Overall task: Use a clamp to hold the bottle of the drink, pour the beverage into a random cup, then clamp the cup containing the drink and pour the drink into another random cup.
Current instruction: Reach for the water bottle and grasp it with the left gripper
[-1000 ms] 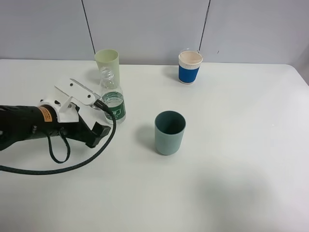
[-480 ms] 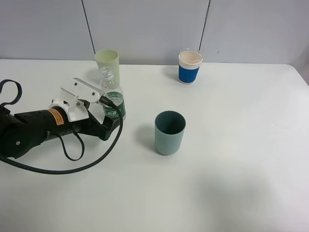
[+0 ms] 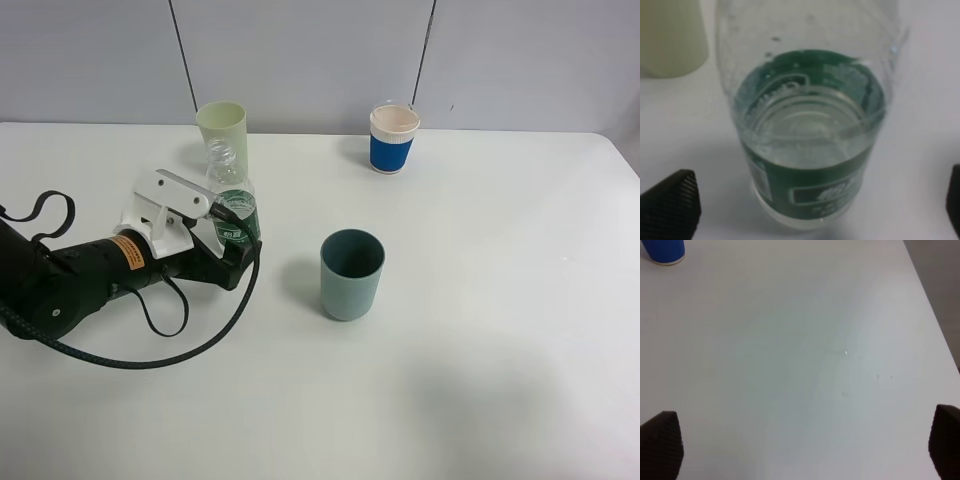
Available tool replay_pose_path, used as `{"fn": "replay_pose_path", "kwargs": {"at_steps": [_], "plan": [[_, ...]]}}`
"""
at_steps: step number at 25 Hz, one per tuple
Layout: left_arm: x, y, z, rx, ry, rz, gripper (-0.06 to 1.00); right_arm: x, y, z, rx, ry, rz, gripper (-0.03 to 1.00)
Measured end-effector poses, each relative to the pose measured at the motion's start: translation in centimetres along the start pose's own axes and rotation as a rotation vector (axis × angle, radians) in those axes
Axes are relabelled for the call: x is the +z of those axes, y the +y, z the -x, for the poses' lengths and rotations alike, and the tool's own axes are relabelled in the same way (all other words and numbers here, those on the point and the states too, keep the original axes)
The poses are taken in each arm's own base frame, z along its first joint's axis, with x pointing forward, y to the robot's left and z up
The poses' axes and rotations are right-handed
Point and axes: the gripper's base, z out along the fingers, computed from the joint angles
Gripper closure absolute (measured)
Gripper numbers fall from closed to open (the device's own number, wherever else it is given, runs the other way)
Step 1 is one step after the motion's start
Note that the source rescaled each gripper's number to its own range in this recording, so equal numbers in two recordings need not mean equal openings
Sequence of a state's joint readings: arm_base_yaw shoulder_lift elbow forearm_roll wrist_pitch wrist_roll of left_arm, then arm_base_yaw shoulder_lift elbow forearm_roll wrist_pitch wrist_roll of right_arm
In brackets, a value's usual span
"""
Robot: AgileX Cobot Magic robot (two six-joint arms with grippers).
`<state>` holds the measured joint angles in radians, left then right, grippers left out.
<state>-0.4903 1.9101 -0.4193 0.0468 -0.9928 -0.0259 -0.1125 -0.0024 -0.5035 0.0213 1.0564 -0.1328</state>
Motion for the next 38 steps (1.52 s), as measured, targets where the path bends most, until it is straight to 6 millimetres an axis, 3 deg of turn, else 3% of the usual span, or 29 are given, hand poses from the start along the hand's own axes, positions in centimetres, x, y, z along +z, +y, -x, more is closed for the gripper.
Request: {"fn": "replay_pose_path", "kwargs": {"at_steps": [10,19,21,23,25,27,38], "plan": [[1.9,0.0,1.2,0.005,-0.053,-0.005,-0.06,0.0,0.0,0.0,0.000,0.000,0.000,-0.03],[4.0,0.0,1.0,0.013,-0.055,-0.018,-0.02,0.0,0.0,0.0,0.000,0.000,0.000,-0.03],[4.0,0.0,1.0,0.014,-0.054,-0.019,0.07,0.0,0.0,0.0,0.000,0.000,0.000,-0.03],[4.0,0.0,0.9,0.014,-0.051,-0.019,0.24,0.0,0.0,0.0,0.000,0.000,0.000,-0.03],[4.0,0.0,0.9,0.014,-0.049,-0.019,0.53,0.0,0.0,0.0,0.000,0.000,0.000,-0.03],[4.0,0.0,0.8,0.015,-0.047,-0.019,0.91,0.0,0.0,0.0,0.000,0.000,0.000,-0.03],[4.1,0.0,0.9,0.058,-0.032,-0.019,0.94,0.0,0.0,0.0,0.000,0.000,0.000,-0.03]]}}
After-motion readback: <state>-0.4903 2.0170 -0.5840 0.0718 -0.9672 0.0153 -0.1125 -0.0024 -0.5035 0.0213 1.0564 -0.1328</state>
